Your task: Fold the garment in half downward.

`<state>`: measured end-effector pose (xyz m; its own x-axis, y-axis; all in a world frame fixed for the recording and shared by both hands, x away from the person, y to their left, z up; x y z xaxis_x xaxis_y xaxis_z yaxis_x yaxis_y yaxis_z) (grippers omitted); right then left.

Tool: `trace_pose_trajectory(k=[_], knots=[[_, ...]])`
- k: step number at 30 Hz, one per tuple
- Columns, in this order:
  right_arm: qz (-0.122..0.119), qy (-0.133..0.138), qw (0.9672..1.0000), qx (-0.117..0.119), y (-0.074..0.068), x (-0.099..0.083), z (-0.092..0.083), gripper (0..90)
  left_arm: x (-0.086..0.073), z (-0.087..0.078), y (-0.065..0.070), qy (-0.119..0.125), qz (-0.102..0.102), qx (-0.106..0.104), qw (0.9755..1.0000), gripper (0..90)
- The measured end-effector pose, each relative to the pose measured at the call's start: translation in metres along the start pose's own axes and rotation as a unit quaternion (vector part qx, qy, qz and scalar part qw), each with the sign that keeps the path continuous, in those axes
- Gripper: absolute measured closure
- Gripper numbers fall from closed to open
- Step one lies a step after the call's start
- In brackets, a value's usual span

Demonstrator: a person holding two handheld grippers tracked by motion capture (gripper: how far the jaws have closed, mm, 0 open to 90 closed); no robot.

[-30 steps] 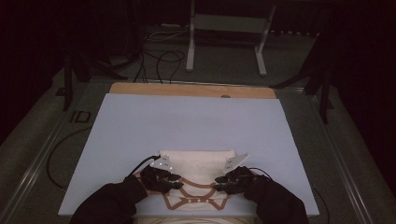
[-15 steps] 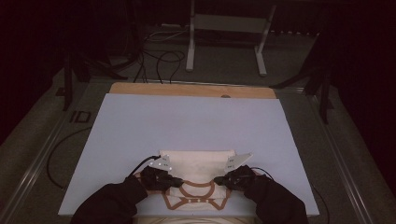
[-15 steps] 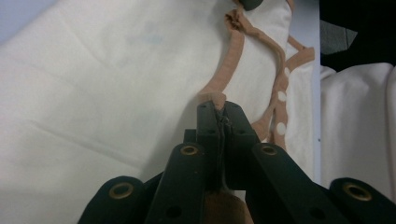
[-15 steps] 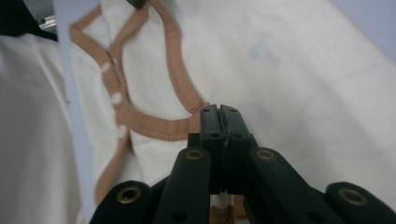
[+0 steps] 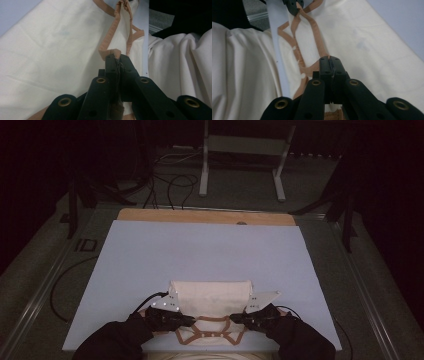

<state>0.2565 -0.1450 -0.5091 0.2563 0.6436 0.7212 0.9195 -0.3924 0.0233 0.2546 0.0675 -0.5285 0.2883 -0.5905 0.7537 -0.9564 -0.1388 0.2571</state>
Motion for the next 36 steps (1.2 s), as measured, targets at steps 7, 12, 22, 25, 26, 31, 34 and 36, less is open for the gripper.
trace_pose_trajectory(k=[7, 12, 22, 25, 26, 31, 34, 36], knots=[[0.017, 0.006, 0.9998, 0.011, -0.012, -0.004, -0.007, 89.7, -0.008, 0.002, 0.013, -0.013, 0.018, -0.019, 0.9996, 86.3], [0.013, 0.005, 0.9995, 0.030, -0.025, -0.009, -0.009, 89.5, -0.013, 0.003, 0.023, -0.025, 0.028, -0.034, 0.9987, 83.4], [-0.005, 0.004, 0.9979, 0.064, -0.035, -0.018, -0.006, 82.6, -0.016, 0.000, 0.035, -0.036, 0.059, -0.045, 0.9966, 68.3], [-0.006, 0.012, 0.9973, 0.072, -0.036, -0.018, -0.005, 66.0, -0.014, -0.004, 0.031, -0.019, 0.049, -0.027, 0.9983, 53.3], [-0.009, 0.015, 0.9975, 0.068, -0.035, -0.017, -0.005, 60.0, -0.013, -0.006, 0.028, -0.015, 0.043, -0.016, 0.9988, 48.0], [0.013, 0.032, 0.9975, 0.062, -0.028, -0.016, -0.006, 43.8, -0.010, -0.013, 0.017, 0.000, 0.024, 0.009, 0.9997, 26.7], [0.019, 0.039, 0.9978, 0.051, -0.022, -0.016, -0.005, 34.7, -0.009, -0.014, 0.013, 0.009, 0.010, 0.010, 0.9999, 18.3], [0.022, 0.044, 0.9976, 0.048, -0.019, -0.015, -0.006, 30.7, -0.009, -0.015, 0.011, 0.011, 0.009, 0.010, 0.9999, 12.5]])
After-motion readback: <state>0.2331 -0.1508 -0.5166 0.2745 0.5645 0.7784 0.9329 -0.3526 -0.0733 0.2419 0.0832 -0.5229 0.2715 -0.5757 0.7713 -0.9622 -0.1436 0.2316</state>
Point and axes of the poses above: each handheld gripper's, and its own axes: z roughly forward along the jaws, x roughly out of its top, y roughly to its right, the point moved 7 cm from there along z, roughly forward along the jaws, and after that the axes turned 6 degrees about -x, right-handed, at the moved point
